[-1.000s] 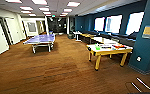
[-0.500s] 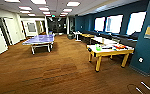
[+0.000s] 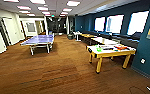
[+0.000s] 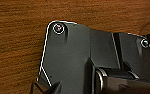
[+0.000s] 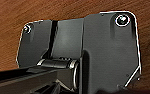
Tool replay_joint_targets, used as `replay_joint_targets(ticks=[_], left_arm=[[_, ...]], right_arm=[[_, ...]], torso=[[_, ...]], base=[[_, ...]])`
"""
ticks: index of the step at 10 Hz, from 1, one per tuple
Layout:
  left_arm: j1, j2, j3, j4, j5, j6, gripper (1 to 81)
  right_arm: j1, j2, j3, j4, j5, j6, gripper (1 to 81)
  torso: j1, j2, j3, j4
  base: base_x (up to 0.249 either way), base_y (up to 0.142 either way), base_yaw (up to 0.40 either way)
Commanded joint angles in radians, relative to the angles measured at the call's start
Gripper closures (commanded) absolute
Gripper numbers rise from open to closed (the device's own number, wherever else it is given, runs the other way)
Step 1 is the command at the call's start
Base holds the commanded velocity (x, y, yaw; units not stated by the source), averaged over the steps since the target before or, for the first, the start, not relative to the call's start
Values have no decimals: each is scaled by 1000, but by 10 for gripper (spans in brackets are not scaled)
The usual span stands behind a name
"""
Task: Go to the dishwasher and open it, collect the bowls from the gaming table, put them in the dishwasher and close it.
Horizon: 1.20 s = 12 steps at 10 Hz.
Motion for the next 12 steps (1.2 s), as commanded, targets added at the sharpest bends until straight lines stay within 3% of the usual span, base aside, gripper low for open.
replay_joint_targets(ticks=[1,12], left_arm=[[-45,-7,-3,1,43,-1,10],[-42,-8,-3,0,43,-1,10]], right_arm=[[52,4,0,-5,-47,-2,10],[54,-2,-5,-5,-47,0,10]], torso=[[0,0,0,0],[0,0,0,0]], base=[[179,0,0],[184,0,0]])
